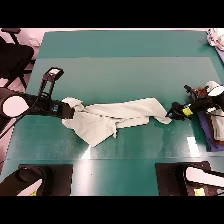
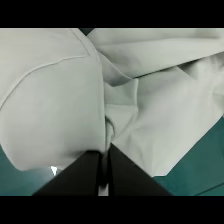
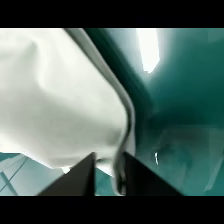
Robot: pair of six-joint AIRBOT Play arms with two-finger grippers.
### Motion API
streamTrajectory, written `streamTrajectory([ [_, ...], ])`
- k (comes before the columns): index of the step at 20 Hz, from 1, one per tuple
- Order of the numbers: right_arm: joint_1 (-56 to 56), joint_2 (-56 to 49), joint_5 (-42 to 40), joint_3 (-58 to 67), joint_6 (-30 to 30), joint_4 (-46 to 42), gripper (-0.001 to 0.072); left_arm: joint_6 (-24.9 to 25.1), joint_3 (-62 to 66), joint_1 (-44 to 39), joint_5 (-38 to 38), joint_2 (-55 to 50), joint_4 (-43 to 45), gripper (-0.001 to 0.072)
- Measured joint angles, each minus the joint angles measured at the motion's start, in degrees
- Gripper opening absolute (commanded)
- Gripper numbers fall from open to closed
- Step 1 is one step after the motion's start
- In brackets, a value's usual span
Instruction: Fold the shirts.
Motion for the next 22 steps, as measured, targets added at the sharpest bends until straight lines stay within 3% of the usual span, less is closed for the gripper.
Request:
streamTrajectory([
  [9, -0.11, 4.33, 0.92, 0.74, 0.68, 3.39, 0.0012, 0.04, 1.25, 0.00, -0.94, 0.00, -0.09, 0.0023],
  [17, -0.09, 12.44, 2.97, 16.52, 0.83, 3.78, 0.0012, 2.82, 11.13, 0.00, -2.40, 0.00, 1.60, 0.0023],
  [22, -0.07, 13.14, 2.67, 31.58, 1.14, 5.84, 0.0009, 7.13, 25.44, -0.04, -2.86, 0.00, 7.91, 0.0024],
])
